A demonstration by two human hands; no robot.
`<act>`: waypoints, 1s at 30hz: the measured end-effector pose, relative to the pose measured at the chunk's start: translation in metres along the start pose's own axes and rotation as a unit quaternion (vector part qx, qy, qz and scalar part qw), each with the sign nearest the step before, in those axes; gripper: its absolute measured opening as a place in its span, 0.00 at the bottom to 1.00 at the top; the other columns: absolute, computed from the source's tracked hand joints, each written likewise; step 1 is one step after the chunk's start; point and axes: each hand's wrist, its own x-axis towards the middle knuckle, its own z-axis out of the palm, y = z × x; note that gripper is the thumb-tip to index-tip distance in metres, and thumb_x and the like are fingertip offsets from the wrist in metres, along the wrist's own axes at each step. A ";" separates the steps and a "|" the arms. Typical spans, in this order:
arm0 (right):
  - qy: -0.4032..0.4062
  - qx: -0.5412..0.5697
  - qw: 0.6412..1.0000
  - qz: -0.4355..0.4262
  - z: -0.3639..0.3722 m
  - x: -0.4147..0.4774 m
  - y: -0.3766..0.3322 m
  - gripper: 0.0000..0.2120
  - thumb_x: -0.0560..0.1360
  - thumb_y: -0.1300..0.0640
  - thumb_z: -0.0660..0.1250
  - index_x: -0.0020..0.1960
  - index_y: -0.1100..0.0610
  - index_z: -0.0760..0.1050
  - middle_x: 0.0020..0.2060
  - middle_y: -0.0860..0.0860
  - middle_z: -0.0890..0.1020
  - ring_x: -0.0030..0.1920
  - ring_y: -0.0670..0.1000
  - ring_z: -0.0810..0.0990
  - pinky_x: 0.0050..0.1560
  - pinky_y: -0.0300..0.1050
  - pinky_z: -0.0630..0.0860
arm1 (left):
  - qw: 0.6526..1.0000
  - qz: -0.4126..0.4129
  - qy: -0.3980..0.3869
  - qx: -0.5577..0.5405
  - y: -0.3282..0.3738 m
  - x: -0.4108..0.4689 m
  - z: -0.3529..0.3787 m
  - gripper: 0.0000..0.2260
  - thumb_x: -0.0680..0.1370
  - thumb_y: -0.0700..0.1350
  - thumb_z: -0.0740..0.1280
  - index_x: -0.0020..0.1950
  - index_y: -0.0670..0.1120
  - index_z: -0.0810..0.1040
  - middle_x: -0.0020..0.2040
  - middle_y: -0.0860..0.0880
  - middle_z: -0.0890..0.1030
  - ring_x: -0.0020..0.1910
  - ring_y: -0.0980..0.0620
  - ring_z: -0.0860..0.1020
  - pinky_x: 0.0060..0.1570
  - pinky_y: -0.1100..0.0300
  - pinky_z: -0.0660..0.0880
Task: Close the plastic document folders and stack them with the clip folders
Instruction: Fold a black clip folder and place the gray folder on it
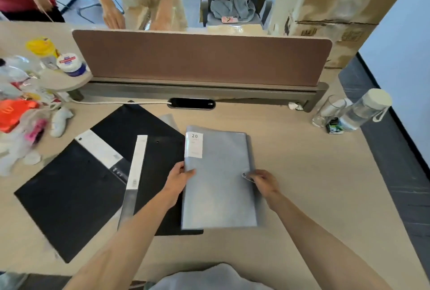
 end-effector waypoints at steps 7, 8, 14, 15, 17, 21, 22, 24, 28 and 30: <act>-0.099 -0.048 0.994 -0.028 0.113 -0.029 -0.034 0.07 0.70 0.56 0.74 0.37 0.51 0.76 0.38 0.50 0.81 0.34 0.43 0.75 0.32 0.37 0.67 | 0.990 0.040 0.120 0.061 -0.013 -0.003 -0.109 0.16 0.79 0.39 0.62 0.67 0.44 0.67 0.62 0.43 0.77 0.54 0.46 0.77 0.52 0.52 0.76; -0.102 -0.058 0.993 -0.028 0.127 -0.033 -0.035 0.05 0.70 0.55 0.74 0.40 0.51 0.77 0.41 0.51 0.81 0.35 0.44 0.75 0.33 0.38 0.68 | 0.988 0.040 0.126 0.074 -0.015 -0.001 -0.121 0.17 0.79 0.39 0.61 0.68 0.43 0.66 0.63 0.43 0.76 0.55 0.46 0.77 0.55 0.51 0.75; -0.069 -0.122 0.990 -0.018 0.168 -0.050 -0.036 0.16 0.70 0.51 0.72 0.54 0.58 0.79 0.53 0.56 0.82 0.53 0.55 0.79 0.53 0.43 0.75 | 0.950 -0.018 0.130 0.285 -0.023 0.020 -0.161 0.27 0.77 0.49 0.64 0.75 0.47 0.61 0.74 0.39 0.61 0.72 0.37 0.59 0.72 0.46 0.57; -0.058 -0.117 0.991 -0.016 0.169 -0.053 -0.038 0.15 0.71 0.52 0.70 0.54 0.59 0.78 0.53 0.56 0.81 0.52 0.55 0.79 0.50 0.42 0.75 | 0.948 -0.018 0.114 0.297 -0.025 0.023 -0.164 0.27 0.77 0.49 0.64 0.75 0.47 0.62 0.74 0.40 0.61 0.73 0.38 0.59 0.72 0.47 0.56; -0.045 -0.114 0.992 -0.012 0.169 -0.057 -0.039 0.15 0.72 0.54 0.68 0.56 0.60 0.77 0.53 0.56 0.80 0.49 0.55 0.78 0.47 0.41 0.73 | 0.944 -0.003 0.087 0.317 -0.028 0.029 -0.166 0.26 0.76 0.49 0.65 0.73 0.47 0.64 0.73 0.40 0.65 0.73 0.40 0.60 0.72 0.49 0.54; -0.039 -0.134 0.990 -0.029 0.167 -0.058 -0.031 0.19 0.71 0.48 0.67 0.59 0.55 0.76 0.59 0.56 0.77 0.55 0.56 0.78 0.56 0.46 0.75 | 0.967 0.015 0.067 0.244 -0.018 0.027 -0.160 0.25 0.74 0.48 0.66 0.70 0.48 0.66 0.63 0.48 0.74 0.66 0.43 0.68 0.71 0.49 0.57; -0.042 -0.125 0.991 -0.030 0.165 -0.056 -0.026 0.20 0.70 0.47 0.67 0.59 0.55 0.76 0.58 0.55 0.77 0.54 0.55 0.78 0.56 0.46 0.75 | 0.975 0.012 0.053 0.214 -0.015 0.025 -0.157 0.25 0.74 0.47 0.67 0.69 0.49 0.66 0.60 0.50 0.74 0.64 0.44 0.70 0.71 0.47 0.60; -0.042 -0.096 0.994 -0.028 0.158 -0.057 -0.023 0.18 0.71 0.49 0.68 0.57 0.55 0.77 0.56 0.54 0.79 0.53 0.54 0.79 0.55 0.46 0.76 | 0.987 -0.002 0.040 0.154 -0.013 0.026 -0.152 0.29 0.70 0.47 0.69 0.69 0.50 0.64 0.62 0.49 0.75 0.62 0.44 0.73 0.67 0.43 0.68; -0.048 -0.025 0.998 -0.012 0.132 -0.056 -0.015 0.12 0.71 0.56 0.72 0.53 0.58 0.80 0.47 0.50 0.82 0.45 0.48 0.80 0.39 0.31 0.75 | 0.994 -0.014 0.044 0.097 -0.008 0.027 -0.135 0.30 0.72 0.41 0.71 0.71 0.44 0.63 0.63 0.43 0.74 0.58 0.44 0.76 0.62 0.46 0.73; -0.057 -0.012 0.998 -0.006 0.114 -0.054 -0.011 0.09 0.71 0.58 0.72 0.50 0.59 0.80 0.42 0.50 0.82 0.40 0.47 0.79 0.29 0.28 0.72 | 0.996 -0.027 0.036 0.076 -0.006 0.021 -0.121 0.28 0.72 0.38 0.71 0.69 0.42 0.65 0.61 0.43 0.75 0.56 0.44 0.77 0.58 0.48 0.75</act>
